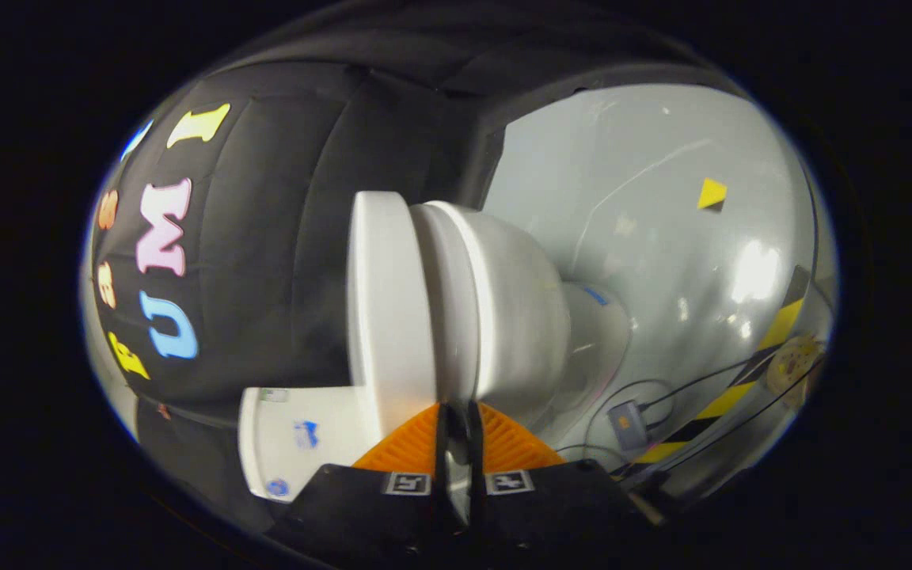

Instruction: Open the toilet lid.

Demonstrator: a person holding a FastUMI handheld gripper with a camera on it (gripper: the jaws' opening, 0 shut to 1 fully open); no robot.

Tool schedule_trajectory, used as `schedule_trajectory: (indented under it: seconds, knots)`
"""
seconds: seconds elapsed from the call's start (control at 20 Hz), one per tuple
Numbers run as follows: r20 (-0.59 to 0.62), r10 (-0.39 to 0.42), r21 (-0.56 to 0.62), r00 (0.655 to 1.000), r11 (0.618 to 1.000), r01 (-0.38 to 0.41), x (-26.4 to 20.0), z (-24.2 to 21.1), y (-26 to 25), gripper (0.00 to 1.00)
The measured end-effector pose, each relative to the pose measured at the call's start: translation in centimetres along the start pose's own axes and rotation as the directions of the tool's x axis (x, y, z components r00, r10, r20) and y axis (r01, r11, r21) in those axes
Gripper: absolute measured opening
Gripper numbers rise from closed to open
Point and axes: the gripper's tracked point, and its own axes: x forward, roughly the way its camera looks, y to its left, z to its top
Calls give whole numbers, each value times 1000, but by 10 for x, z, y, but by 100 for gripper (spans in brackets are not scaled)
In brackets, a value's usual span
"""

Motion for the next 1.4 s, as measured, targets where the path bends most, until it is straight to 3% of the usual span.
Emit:
schedule_trajectory:
  seconds: [0.1,0.55,0.7,1.0,1.2,1.4]
  knots:
    - [-5,3,-23,1000,1000,-3,-5,-3,0,10]
    - [-22,-41,-95,999,995,39,-9,-12,9,9]
    - [-33,-62,-182,998,982,55,-14,-14,17,9]
    - [-10,-108,-348,994,932,98,-26,-17,46,9]
    - [14,-158,-453,987,879,147,-33,-19,62,10]
    - [55,-150,-553,987,819,156,-44,-28,100,10]
